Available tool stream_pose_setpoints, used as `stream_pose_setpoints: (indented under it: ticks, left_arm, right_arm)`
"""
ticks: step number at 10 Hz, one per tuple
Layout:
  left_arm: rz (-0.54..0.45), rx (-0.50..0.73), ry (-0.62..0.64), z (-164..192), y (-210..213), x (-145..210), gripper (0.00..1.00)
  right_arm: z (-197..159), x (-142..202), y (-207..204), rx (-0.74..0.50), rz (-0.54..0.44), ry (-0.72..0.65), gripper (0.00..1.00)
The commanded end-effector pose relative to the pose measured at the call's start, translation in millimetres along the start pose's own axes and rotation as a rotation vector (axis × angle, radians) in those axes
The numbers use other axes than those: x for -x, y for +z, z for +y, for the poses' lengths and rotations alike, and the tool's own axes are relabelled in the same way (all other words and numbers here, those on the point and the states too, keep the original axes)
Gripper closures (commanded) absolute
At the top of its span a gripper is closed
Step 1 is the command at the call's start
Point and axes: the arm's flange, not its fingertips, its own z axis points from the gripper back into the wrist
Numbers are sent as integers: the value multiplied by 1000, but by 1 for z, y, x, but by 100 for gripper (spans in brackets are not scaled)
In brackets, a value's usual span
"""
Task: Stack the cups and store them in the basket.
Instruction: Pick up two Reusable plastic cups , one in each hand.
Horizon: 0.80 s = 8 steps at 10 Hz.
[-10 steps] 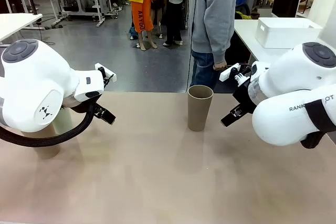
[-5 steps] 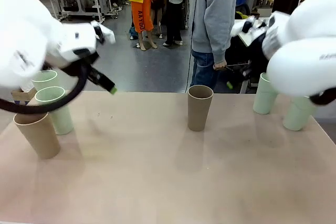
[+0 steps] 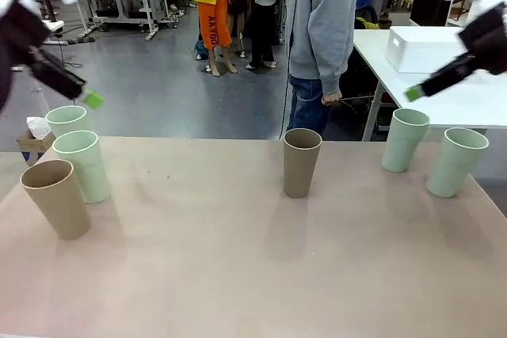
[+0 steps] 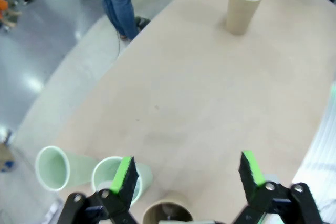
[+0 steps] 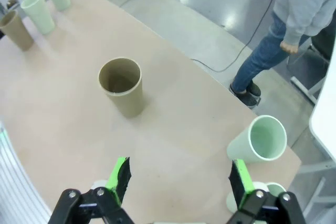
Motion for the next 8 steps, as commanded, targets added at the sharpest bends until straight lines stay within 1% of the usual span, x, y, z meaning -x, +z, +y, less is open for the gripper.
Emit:
stream_pose_setpoints:
  ticks: [1,3,4,6,8]
  left_arm:
    - [-83,112,-48,25,17,40,0]
    - [-196,176,-90,47,42,81,0]
    - [-233,190,-101,54,49,94,0]
    - [-295,205,-137,62,59,113,0]
    - [-342,205,-161,68,64,125,0]
  right_arm:
    - [-33,43,20,-118,-72,18,0]
    - [-59,78,34,-175,-129,13,0]
    - [-68,89,38,-188,-156,7,0]
    - [-80,107,41,-243,-217,-6,0]
    - [-87,116,42,-252,-240,-32,0]
